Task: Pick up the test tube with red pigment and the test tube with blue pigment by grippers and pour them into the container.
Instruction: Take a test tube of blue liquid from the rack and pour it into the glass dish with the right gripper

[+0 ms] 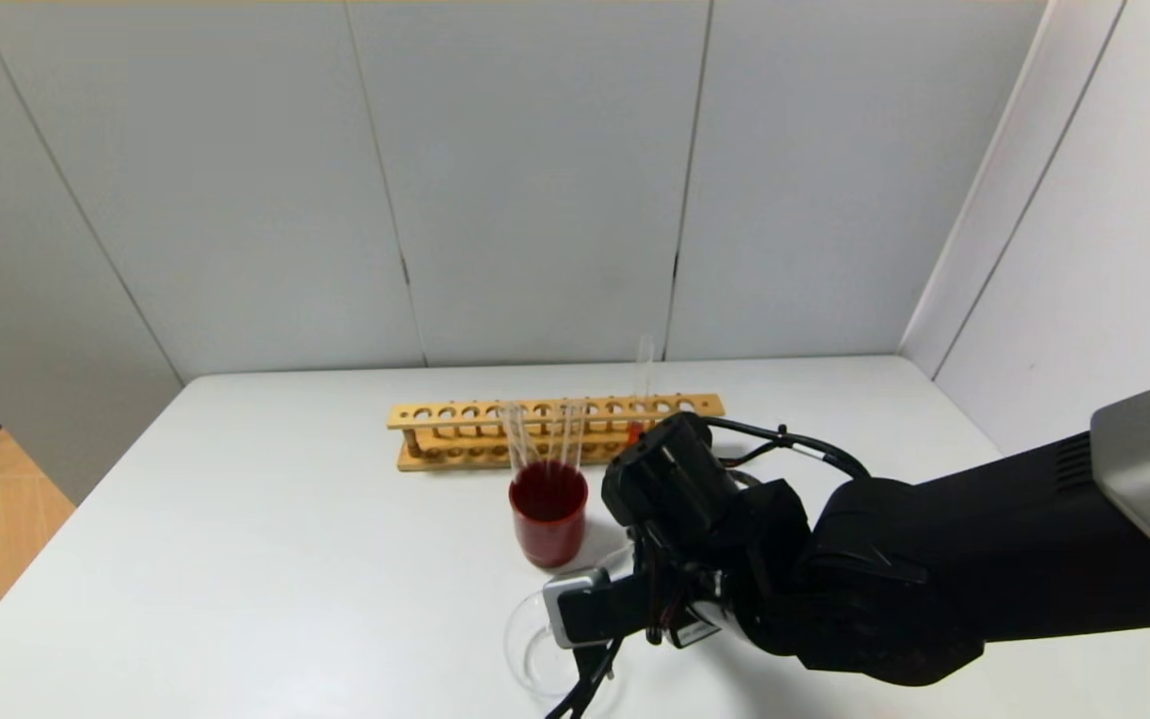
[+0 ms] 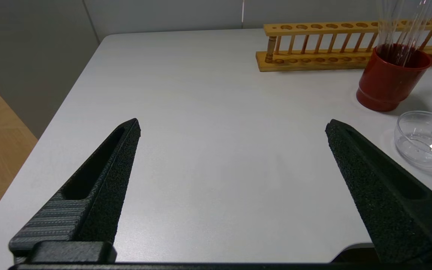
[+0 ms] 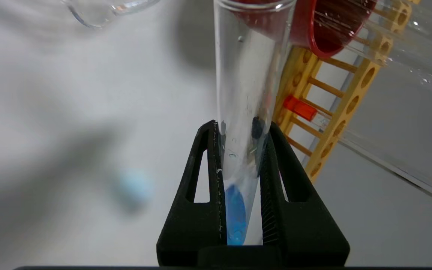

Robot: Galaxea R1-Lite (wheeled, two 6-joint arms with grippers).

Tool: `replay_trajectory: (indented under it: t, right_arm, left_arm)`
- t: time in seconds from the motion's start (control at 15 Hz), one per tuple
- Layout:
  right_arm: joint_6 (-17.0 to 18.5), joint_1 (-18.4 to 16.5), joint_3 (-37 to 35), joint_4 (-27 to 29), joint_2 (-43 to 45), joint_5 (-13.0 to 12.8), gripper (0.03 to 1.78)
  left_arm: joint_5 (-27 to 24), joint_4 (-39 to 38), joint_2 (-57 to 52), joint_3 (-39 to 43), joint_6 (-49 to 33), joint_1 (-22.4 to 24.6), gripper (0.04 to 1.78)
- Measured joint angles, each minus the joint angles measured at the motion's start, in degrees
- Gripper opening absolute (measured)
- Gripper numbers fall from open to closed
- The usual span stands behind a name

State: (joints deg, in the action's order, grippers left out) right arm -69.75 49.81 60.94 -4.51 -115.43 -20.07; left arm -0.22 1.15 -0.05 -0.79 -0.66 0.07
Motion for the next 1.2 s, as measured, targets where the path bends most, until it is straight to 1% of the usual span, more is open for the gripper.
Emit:
replay_trajectory:
  t: [0.07,0.27,0.47,0.67,0.8,0.87,1.07,1.2]
  right_arm:
    - [-0.17,0.02,0.05,0.02,-0.04,-0.55,0.34]
    - [-0.61,0.07,0.05,0.13,-0.13,-0.93,0.34]
    - [-2.46,0.11,0.11,0.02,-0.30,-2.39,0.34]
    - [-3.43,0.55,0.13,0.07,-0.35,-2.86,0.34]
    - [-5.16,0.93,0.13,-0.06,-0.37,-4.62,0.34]
    - [-6.10,0.99,0.28,-0.11,-0.37,-4.95,0.34]
    - [-7.58,1.48,1.29,-0.11,-0.37,-5.01,0.34]
    - [-7.83,1.87,1.54,-0.11,-0.48,-5.10,0.34]
  left_arm:
    - [0.00,0.00,0.00,0.00,-0.02,0.00,1.75]
    - [0.00,0.00,0.00,0.00,-0.02,0.00,1.75]
    - [-0.02,0.00,0.00,0.00,0.00,0.00,1.75]
    - [-0.02,0.00,0.00,0.00,-0.02,0.00,1.75]
    - [0.01,0.00,0.00,0.00,-0.02,0.00,1.75]
    - [0.00,0.00,0.00,0.00,0.00,0.00,1.75]
    - [-0.02,0.00,0.00,0.00,-0.02,0.00,1.75]
    - [-0.02,0.00,0.00,0.00,-0.02,0.00,1.75]
